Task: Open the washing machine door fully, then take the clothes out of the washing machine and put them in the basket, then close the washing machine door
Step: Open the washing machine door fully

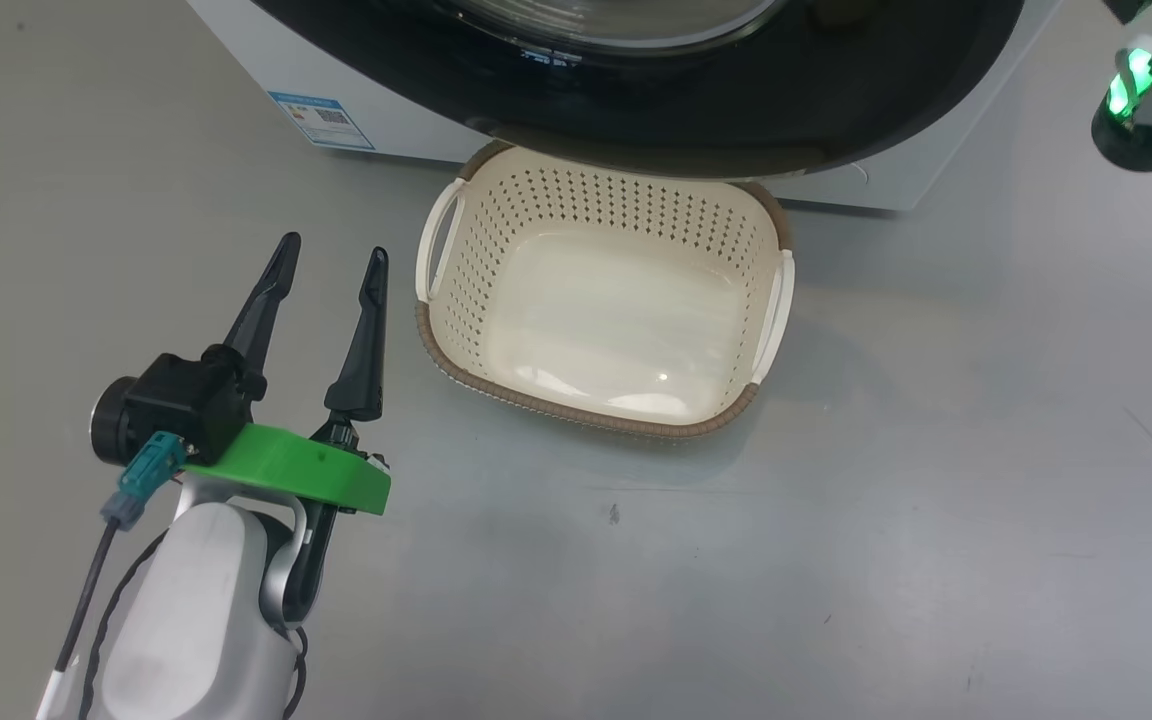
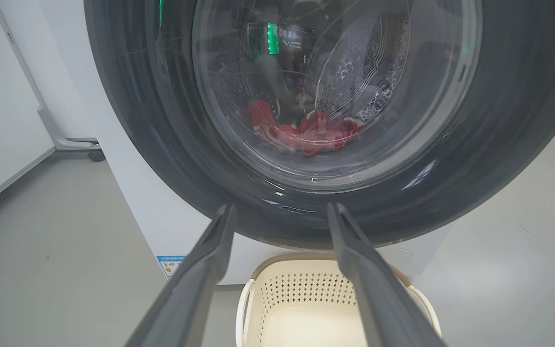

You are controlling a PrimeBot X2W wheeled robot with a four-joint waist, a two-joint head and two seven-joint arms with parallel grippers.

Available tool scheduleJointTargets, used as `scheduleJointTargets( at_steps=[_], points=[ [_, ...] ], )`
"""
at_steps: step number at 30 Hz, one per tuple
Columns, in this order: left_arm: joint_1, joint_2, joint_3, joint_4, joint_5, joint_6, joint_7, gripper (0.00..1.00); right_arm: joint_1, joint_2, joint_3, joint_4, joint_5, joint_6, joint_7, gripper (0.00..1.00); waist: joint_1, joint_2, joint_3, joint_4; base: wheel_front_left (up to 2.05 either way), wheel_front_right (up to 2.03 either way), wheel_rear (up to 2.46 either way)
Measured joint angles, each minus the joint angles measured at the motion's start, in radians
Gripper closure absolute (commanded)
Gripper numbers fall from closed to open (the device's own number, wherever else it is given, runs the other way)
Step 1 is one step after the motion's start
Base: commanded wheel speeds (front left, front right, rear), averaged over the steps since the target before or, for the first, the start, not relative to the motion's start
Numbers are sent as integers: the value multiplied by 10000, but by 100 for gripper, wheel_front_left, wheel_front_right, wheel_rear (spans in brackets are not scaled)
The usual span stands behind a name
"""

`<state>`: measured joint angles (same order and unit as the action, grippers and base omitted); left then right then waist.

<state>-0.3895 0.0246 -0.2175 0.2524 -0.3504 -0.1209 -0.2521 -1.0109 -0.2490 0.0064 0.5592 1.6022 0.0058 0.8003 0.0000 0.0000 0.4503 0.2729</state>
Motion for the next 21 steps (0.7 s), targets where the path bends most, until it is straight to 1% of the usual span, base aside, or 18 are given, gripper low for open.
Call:
scheduleJointTargets(
  at_steps=[4, 7, 17, 21],
  points=[
    [14, 0, -2, 59, 2, 0, 0, 0, 338, 36, 73, 29, 82, 44, 182, 100, 0, 0, -164, -31, 0, 0, 0],
    [54, 0, -2, 107, 6, 0, 0, 0, 632, 82, 219, 46, 81, 186, 324, 100, 0, 0, -332, -53, 0, 0, 0],
    [371, 2, -59, 261, 90, 0, 0, 0, 1654, 512, 451, 75, 234, 399, 748, 100, 0, 0, -872, -91, 0, 0, 0],
    [517, 2, -59, 301, 94, 0, 0, 0, 2011, 677, 623, 13, 290, 533, 955, 100, 0, 0, -1083, -99, 0, 0, 0]
  ],
)
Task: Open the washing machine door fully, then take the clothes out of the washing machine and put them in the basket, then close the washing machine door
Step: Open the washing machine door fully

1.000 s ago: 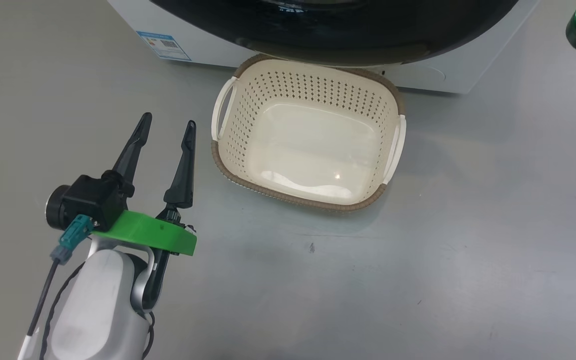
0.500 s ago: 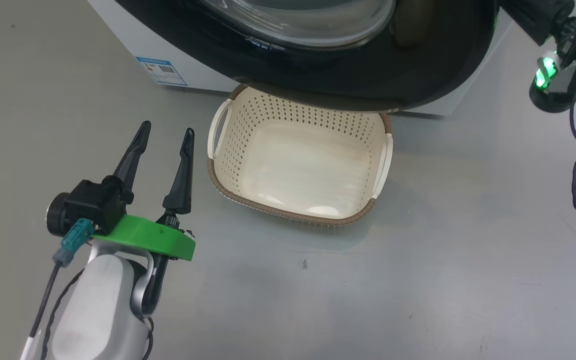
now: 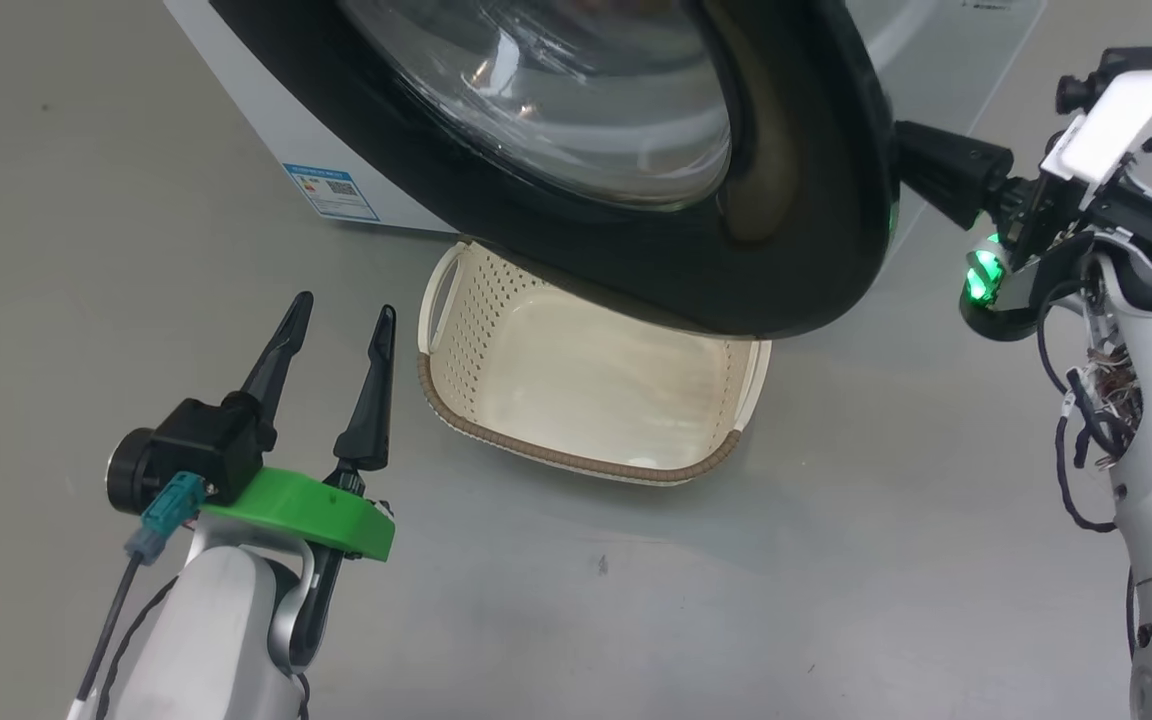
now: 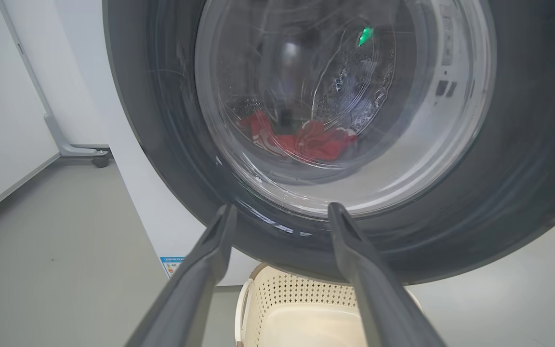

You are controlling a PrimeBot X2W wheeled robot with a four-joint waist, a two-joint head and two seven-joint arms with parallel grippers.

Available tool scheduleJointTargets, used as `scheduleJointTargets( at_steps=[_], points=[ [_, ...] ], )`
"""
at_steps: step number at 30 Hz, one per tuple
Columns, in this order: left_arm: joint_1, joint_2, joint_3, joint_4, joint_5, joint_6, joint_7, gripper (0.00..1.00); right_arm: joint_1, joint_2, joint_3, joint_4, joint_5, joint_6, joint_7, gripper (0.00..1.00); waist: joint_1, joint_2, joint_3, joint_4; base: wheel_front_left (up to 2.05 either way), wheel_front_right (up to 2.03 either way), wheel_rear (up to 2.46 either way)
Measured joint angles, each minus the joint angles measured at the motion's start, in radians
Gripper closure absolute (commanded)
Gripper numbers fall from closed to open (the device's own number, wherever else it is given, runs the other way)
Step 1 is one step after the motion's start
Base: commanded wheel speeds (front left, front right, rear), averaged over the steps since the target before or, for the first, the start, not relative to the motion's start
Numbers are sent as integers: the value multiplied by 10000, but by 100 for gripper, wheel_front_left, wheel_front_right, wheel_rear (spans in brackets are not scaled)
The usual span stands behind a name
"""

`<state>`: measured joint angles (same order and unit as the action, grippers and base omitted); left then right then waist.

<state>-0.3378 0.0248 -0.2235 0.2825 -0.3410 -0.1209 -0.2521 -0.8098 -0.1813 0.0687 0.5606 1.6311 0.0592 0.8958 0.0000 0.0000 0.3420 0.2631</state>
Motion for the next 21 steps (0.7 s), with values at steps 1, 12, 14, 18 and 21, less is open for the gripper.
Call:
scheduleJointTargets(
  at_steps=[1, 12, 14, 18, 21],
  points=[
    [47, 0, 0, 12, 19, 0, 0, 0, 81, 42, 44, -23, 35, 13, 54, 100, 0, 0, -53, -3, 0, 0, 0],
    [448, 6, -56, 109, 102, 0, 0, 0, 1058, 476, 405, -341, 153, 148, 426, 100, 0, 0, -673, 16, 0, 0, 0],
    [530, 6, -67, 148, 102, 0, 0, 0, 1233, 523, 439, -362, 226, 190, 497, 100, 0, 0, -778, 39, 0, 0, 0],
    [641, 10, -121, 174, 104, 0, 0, 0, 1541, 606, 545, -399, 307, 215, 564, 100, 0, 0, -1001, 104, 0, 0, 0],
    [773, 10, -127, 174, 136, 0, 0, 0, 1763, 644, 669, -470, 320, 217, 650, 100, 0, 0, -1157, 166, 0, 0, 0]
  ],
)
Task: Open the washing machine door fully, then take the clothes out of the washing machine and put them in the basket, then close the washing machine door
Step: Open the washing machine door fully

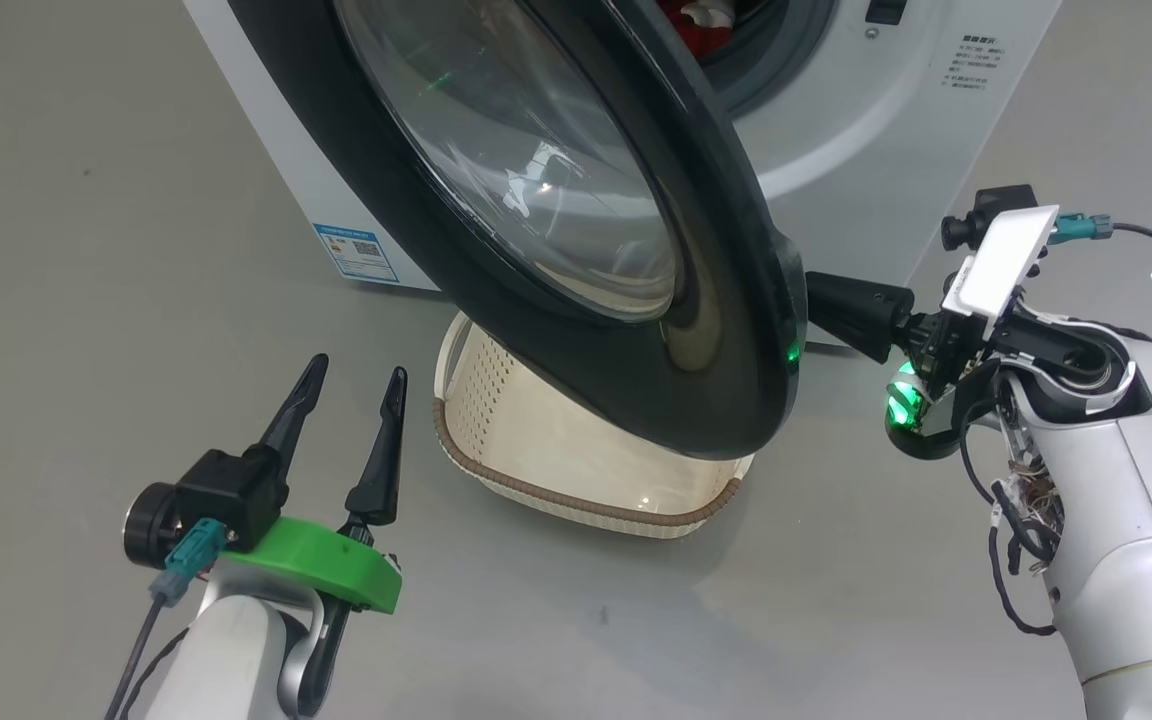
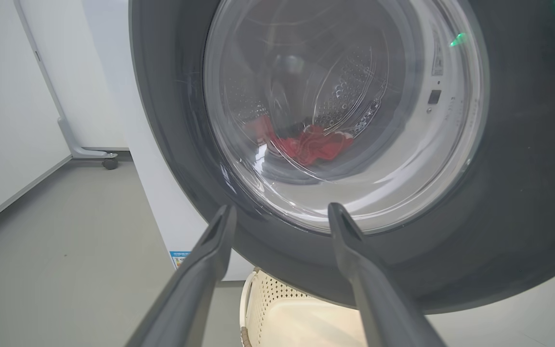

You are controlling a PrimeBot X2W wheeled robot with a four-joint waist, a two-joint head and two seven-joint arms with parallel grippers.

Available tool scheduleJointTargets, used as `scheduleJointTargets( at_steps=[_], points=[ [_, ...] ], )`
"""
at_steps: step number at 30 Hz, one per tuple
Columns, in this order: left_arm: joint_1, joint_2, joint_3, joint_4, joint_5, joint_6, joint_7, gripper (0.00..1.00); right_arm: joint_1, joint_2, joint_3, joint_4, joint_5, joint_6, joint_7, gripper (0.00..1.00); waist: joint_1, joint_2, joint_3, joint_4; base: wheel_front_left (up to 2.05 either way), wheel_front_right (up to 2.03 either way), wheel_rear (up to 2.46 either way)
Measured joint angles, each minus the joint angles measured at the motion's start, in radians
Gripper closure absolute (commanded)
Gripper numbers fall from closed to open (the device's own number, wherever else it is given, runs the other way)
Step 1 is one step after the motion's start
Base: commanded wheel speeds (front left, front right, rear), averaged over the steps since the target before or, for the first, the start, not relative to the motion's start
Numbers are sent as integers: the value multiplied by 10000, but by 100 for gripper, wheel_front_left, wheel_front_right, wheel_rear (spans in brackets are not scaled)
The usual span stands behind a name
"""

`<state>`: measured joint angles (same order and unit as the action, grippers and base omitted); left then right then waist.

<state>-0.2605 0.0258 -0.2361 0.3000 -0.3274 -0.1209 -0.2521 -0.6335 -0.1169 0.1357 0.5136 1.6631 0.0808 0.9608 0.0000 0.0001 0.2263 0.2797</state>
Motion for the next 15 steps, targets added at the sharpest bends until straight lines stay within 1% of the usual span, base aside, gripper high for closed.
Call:
scheduleJointTargets(
  at_steps=[6, 7, 10, 15],
  points=[
    [207, 13, -125, 36, 25, 0, 0, 0, 372, 161, 153, -73, 115, 10, 35, 100, 0, 0, -280, 120, 0, 0, 0],
    [209, 15, -169, 36, 25, 0, 0, 0, 385, 222, 199, -138, 161, 63, 35, 100, 0, 0, -319, 146, 0, 0, 0],
    [258, 17, -249, 36, 23, -2, 0, 0, 393, 380, 347, -280, 268, 77, 48, 100, 0, 0, -422, 246, 0, 0, 0],
    [368, 27, -395, 44, 21, -2, 0, 0, 580, 426, 575, -351, 303, 75, 79, 100, 0, 0, -557, 461, 0, 0, 0]
  ],
)
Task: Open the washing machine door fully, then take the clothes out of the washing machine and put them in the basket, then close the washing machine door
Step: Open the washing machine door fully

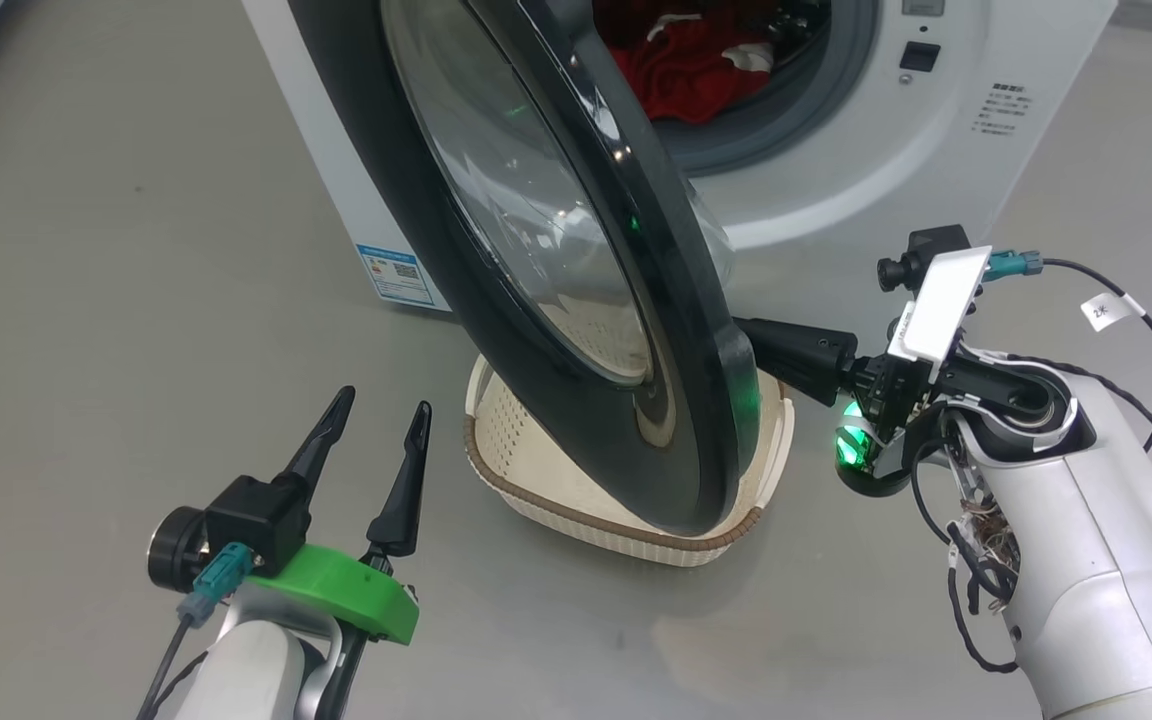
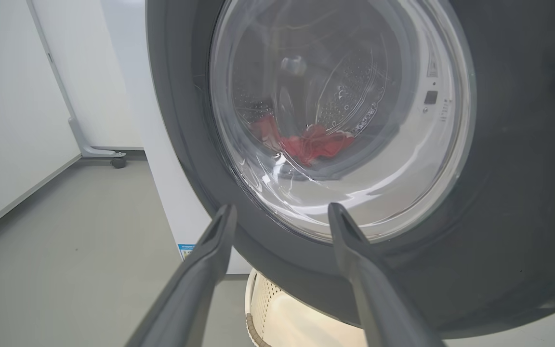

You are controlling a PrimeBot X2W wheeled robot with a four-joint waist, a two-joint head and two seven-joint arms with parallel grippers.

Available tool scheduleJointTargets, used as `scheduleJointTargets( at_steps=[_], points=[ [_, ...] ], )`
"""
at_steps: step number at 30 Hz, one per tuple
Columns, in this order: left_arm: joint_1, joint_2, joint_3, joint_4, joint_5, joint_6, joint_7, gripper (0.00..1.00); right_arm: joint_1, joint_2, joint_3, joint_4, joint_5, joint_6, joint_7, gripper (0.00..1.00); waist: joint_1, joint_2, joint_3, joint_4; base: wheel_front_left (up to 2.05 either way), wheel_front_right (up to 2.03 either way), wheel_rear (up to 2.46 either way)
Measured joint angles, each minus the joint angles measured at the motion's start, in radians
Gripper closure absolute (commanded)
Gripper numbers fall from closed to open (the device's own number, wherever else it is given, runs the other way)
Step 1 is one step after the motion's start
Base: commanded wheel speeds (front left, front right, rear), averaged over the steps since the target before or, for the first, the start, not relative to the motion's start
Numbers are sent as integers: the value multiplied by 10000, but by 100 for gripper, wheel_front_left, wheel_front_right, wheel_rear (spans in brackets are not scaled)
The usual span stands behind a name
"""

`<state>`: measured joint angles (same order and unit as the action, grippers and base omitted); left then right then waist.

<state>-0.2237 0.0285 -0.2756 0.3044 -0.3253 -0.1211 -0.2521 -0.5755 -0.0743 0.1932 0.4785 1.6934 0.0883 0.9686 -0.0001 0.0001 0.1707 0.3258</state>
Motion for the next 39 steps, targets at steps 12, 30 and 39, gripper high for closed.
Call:
scheduleJointTargets(
  at_steps=[12, 30, 39],
  points=[
    [46, 8, -176, -6, -88, 0, 0, 0, 452, 42, 575, -242, 169, -46, 75, 100, 0, 0, -220, 693, 0, 0, 0],
    [253, 15, -230, -10, -92, 0, 0, 0, 930, 65, 1662, -583, 1058, -198, -50, 100, 0, 0, -425, 1738, 0, 0, 0],
    [348, 25, -155, -67, -107, 0, 0, 0, 942, 65, 2207, -713, 1475, -211, -265, 100, 0, 0, -456, 2005, 0, 0, 0]
  ],
)
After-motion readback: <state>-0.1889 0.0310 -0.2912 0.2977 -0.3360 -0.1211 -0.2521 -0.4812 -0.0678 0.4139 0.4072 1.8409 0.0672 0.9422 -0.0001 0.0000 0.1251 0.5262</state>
